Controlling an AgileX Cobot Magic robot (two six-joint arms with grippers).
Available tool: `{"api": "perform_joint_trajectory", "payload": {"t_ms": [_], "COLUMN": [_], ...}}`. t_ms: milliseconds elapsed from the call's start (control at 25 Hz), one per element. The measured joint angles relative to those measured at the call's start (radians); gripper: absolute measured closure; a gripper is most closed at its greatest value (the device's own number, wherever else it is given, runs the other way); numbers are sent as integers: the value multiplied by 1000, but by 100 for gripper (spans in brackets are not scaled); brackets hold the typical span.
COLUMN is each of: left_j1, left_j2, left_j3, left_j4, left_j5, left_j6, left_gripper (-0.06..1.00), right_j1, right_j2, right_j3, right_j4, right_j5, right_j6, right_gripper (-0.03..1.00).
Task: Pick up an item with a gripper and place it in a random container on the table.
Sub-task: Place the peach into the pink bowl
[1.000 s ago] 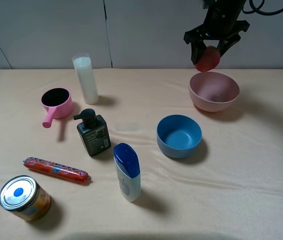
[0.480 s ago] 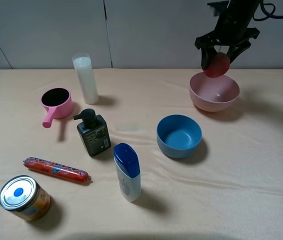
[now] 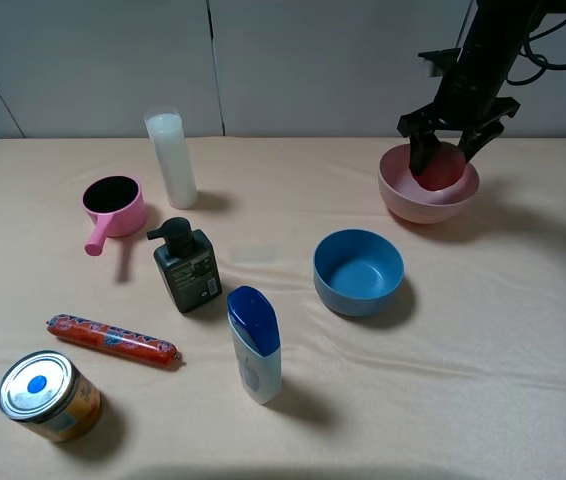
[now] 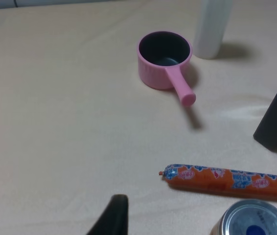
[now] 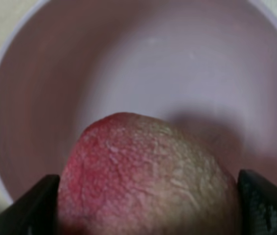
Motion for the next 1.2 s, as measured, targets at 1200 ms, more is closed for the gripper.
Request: {"api": "perform_joint_trajectory", "payload": {"t_ms": [1200], "left_j1": [0], "left_j2": [0], "left_j3": [0], "left_j4": [0], "left_j5": [0], "left_j6": [0], "left_gripper": [-4], "right_j1": [0], "right_j2": [25], "right_j3": [4], "right_j4": [0], "right_j5": [-44], "right_j6": [-2], "right_gripper": [28]}}
